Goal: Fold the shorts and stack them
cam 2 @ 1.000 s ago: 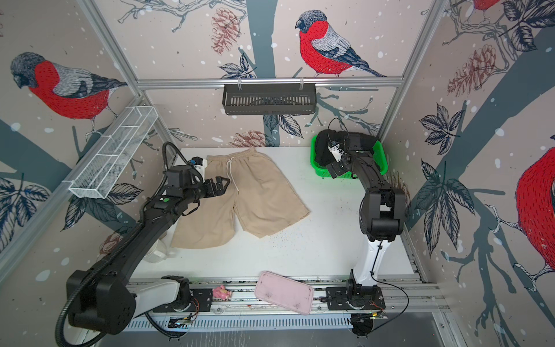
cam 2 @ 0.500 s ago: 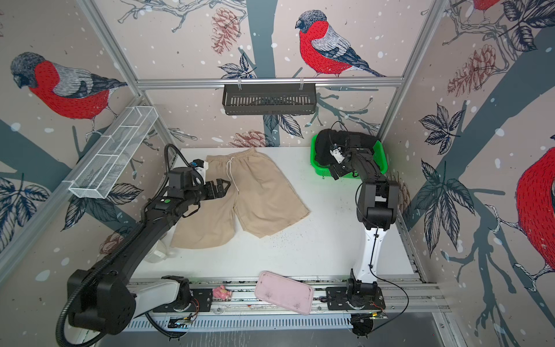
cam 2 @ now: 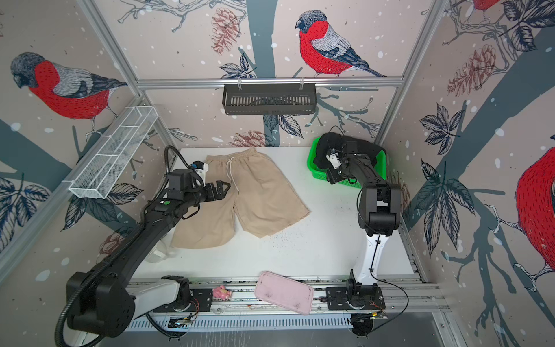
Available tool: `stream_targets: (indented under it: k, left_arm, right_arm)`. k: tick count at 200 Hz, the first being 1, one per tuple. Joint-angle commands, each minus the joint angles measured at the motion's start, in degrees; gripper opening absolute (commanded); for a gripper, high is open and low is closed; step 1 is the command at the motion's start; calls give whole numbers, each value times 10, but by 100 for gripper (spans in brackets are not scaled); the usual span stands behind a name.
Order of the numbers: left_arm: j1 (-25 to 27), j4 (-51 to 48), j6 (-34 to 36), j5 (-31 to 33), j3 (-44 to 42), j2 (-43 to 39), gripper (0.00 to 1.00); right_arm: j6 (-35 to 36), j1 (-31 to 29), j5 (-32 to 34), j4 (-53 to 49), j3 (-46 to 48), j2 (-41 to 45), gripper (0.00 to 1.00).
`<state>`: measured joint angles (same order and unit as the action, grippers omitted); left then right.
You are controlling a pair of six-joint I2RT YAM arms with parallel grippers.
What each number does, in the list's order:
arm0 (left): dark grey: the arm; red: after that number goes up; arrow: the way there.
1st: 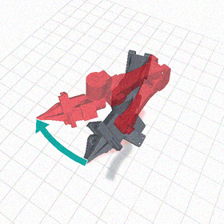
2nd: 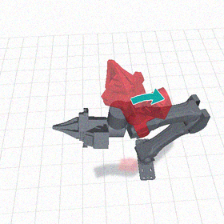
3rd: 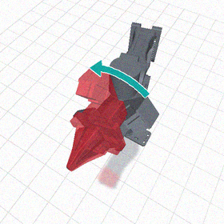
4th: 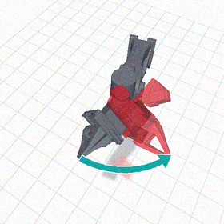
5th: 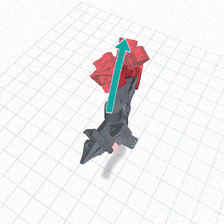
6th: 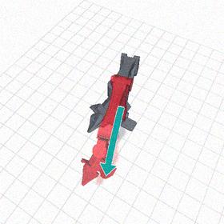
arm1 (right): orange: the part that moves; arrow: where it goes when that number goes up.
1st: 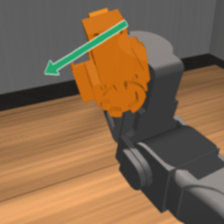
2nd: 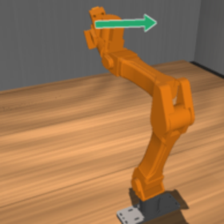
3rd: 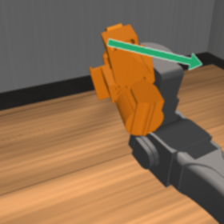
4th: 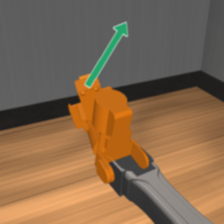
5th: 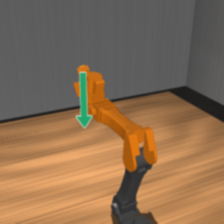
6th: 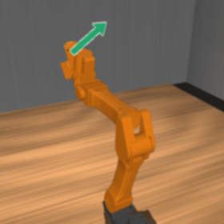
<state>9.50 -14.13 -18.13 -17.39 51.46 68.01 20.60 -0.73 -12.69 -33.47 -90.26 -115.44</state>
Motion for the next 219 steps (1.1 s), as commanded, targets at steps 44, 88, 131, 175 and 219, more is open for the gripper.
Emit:
stream_targets:
  k: [44,88,131,175,219]
  left_arm:
    - [1,24,-32,-26,-36,-26,99]
    - [16,70,-77,-50,-111,-58,99]
    - [55,78,-100,-22,-161,-68,99]
    - [81,73,-113,-2,-195,-68,99]
    - [87,47,-110,25,-208,-75,99]
  right_arm:
    - [-142,-69,71,100,61,28,52]
    - [-177,-87,145,98,-9,-33,34]
    - [-177,-85,209,86,-104,-99,26]
    - [-153,-63,239,81,-213,-177,23]
    - [-140,-59,234,53,-321,-237,37]
